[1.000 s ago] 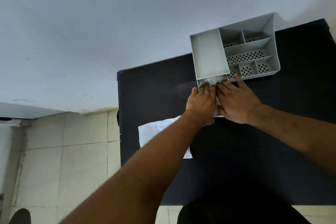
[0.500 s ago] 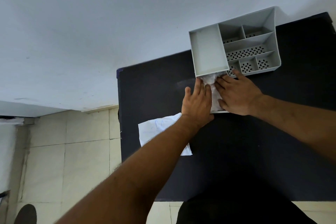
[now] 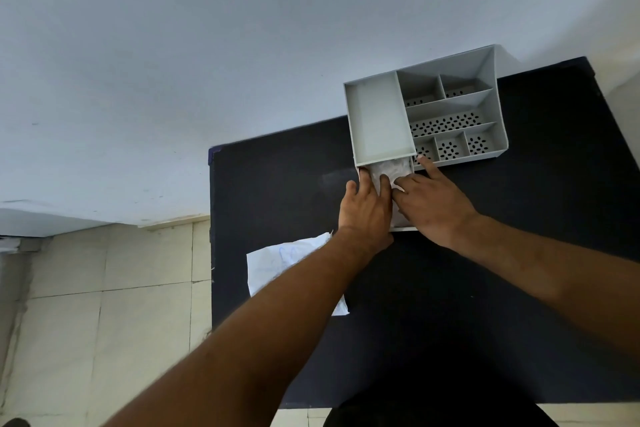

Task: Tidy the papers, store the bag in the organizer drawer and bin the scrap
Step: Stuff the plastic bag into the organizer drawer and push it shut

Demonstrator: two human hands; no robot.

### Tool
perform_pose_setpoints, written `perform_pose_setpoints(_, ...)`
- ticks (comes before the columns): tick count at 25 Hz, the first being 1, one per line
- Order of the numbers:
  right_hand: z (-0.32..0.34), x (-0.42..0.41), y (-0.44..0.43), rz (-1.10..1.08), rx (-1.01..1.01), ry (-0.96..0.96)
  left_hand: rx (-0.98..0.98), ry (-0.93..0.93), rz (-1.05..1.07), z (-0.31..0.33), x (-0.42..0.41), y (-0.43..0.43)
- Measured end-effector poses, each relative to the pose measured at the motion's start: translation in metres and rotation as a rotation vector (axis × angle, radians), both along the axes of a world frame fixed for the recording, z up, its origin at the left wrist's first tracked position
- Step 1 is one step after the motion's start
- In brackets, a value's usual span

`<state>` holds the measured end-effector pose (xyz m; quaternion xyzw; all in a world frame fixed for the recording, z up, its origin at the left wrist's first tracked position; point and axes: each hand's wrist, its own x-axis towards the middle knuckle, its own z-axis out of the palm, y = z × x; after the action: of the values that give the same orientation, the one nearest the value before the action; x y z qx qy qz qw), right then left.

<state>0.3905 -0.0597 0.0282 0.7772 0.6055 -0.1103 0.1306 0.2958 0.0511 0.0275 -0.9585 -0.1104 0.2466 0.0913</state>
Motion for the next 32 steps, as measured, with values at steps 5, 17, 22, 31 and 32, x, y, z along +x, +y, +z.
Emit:
perform_pose_setpoints(5,0.007,0.006,0.011,0.033,-0.073,-0.042,-0.079,-0.158,0.031,-0.005,-0.017,0.003)
perform_pose_setpoints(17,0.008,0.002,0.005,-0.106,-0.006,0.062,0.01,-0.121,0.014,-0.006,-0.014,0.006)
perform_pose_setpoints(22,0.007,0.002,0.009,-0.103,-0.002,0.086,0.0,-0.135,0.035,-0.003,-0.014,0.004)
perform_pose_setpoints(31,0.0,0.002,0.012,-0.076,0.106,0.041,-0.06,-0.182,0.053,0.005,-0.023,0.002)
perform_pose_setpoints(32,0.0,0.0,0.007,-0.078,0.127,0.052,-0.067,-0.167,0.081,0.005,-0.021,0.0)
